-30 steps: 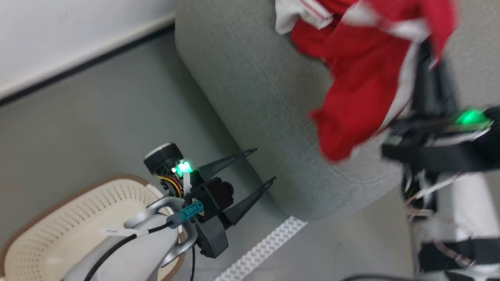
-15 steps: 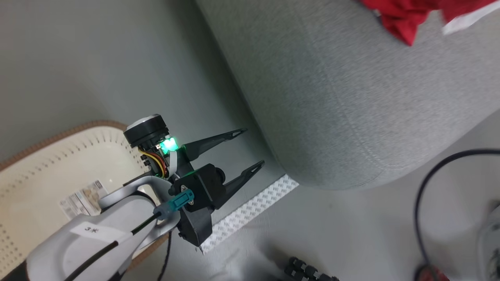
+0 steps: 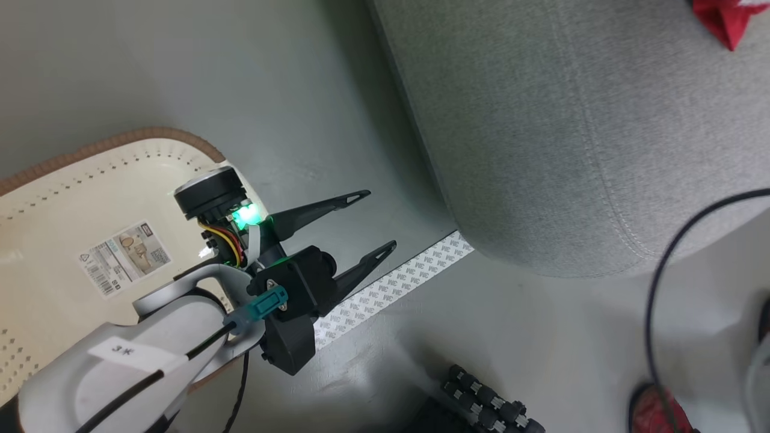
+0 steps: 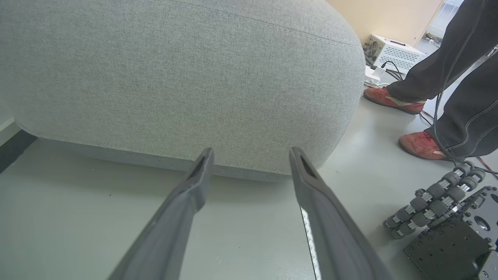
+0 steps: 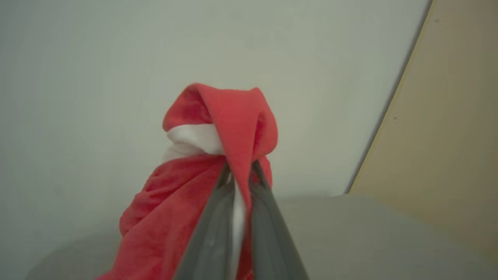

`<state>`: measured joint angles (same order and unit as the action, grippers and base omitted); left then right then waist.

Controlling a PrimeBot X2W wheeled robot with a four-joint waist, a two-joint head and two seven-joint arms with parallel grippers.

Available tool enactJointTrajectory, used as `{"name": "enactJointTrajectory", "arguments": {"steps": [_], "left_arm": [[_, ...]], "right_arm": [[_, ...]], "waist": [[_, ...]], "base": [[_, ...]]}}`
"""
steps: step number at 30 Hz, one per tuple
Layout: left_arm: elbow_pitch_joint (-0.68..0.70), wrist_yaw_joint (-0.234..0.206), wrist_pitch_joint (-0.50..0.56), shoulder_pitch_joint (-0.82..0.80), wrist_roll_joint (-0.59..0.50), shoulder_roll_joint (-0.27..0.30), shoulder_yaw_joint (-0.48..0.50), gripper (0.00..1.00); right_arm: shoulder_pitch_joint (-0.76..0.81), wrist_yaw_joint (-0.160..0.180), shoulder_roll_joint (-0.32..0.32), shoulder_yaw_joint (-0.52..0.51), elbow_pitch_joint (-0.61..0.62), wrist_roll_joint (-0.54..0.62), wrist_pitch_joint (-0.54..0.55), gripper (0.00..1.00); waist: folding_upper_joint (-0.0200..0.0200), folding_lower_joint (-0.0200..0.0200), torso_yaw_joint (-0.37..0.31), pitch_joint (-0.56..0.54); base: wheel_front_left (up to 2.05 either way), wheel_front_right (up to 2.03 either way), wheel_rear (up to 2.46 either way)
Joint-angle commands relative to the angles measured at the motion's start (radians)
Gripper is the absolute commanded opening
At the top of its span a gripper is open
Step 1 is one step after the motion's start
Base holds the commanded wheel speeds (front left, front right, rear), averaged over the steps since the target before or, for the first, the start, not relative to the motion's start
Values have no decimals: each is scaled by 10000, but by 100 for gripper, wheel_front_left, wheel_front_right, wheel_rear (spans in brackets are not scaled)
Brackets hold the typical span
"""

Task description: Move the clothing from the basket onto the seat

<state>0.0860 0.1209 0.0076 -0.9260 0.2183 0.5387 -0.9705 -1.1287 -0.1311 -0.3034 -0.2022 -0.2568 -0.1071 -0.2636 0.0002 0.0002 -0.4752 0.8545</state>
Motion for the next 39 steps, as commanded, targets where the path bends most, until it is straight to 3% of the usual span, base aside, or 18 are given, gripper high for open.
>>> {"name": "enactJointTrajectory", "arguments": {"steps": [1, 4, 9, 17, 18, 20, 21, 28, 34, 39], "left_arm": [[63, -56, -2, -53, 75, 106, 40, 100], [148, -113, 56, -45, 35, 206, 58, 100], [348, -244, 190, 188, 0, 425, 12, 100], [423, -435, 232, 502, 159, 571, -36, 100], [418, -468, 208, 502, 165, 562, -37, 100], [390, -512, 153, 467, 170, 505, -39, 100], [354, -533, 82, 458, 173, 468, -38, 100], [-213, -983, -557, 828, 400, 183, 147, 100], [-866, -1668, -1352, 1504, 912, 0, 557, 100], [-1291, -2138, -2001, 2151, 1623, -149, 1077, 100]], "right_arm": [[101, 6, 175, -73, -389, -35, -5, 0], [299, 6, 835, -462, -1589, -286, -2, 0], [357, 6, 1431, -695, -2329, -107, -2, 0], [277, 6, 1791, -561, -2864, 202, -2, 0], [289, 6, 1800, -547, -2872, 248, -2, 7], [445, 7, 1731, -515, -2794, 568, -2, 65], [543, 7, 1699, -528, -2769, 723, -2, 100], [1980, 7, 1888, -309, -1608, 1617, -2, 100], [3550, 7, 2084, 533, -863, 1121, -2, 100], [4357, 7, 2199, 1124, -1050, 600, -2, 100]], "waist": [[-2, -2, 101, 133], [-2, -2, 103, 211], [-2, -2, 48, 230], [-2, -2, -43, -76], [-2, -2, -47, -140], [-2, -2, -36, -281], [-2, -2, -15, -381], [-2, -2, 280, -1368], [-2, -2, 704, -2445], [-2, -2, 1037, -3168]], "base": [[0, 0, 0], [0, 0, 0], [0, 0, 0], [0, 0, 0], [0, 0, 0], [0, 0, 0], [0, 0, 0], [0, 0, 0], [0, 0, 0], [0, 0, 0]]}}
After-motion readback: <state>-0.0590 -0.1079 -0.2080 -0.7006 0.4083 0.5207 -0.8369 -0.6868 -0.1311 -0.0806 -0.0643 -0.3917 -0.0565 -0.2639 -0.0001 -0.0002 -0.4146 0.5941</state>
